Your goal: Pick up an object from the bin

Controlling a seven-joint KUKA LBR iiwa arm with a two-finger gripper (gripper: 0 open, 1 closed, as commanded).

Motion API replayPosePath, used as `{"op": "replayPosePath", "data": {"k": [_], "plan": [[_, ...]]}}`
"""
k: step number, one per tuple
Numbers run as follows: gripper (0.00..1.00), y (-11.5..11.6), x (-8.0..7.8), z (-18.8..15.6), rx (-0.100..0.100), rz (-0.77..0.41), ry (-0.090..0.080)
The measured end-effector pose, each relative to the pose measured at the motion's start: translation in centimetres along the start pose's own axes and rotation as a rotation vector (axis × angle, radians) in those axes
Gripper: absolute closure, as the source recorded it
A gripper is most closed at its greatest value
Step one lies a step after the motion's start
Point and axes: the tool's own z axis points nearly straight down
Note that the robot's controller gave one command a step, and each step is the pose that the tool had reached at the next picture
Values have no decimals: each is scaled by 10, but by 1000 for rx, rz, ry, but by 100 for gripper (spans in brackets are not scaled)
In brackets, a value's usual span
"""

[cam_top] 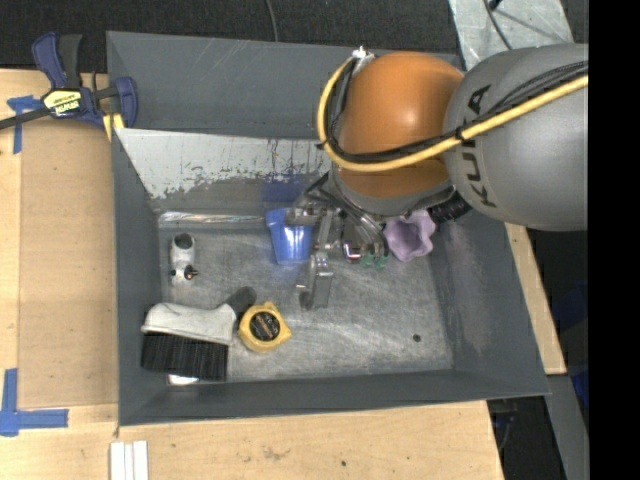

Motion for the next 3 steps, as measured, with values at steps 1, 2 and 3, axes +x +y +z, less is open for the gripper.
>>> {"op": "replayPosePath", "data": {"k": [1, 2, 3], "plan": [[0, 0, 0, 0, 0, 0, 0], [0, 10, -25, 39, -1, -6, -9], [0, 3, -32, 57, 2, -12, 11]]}}
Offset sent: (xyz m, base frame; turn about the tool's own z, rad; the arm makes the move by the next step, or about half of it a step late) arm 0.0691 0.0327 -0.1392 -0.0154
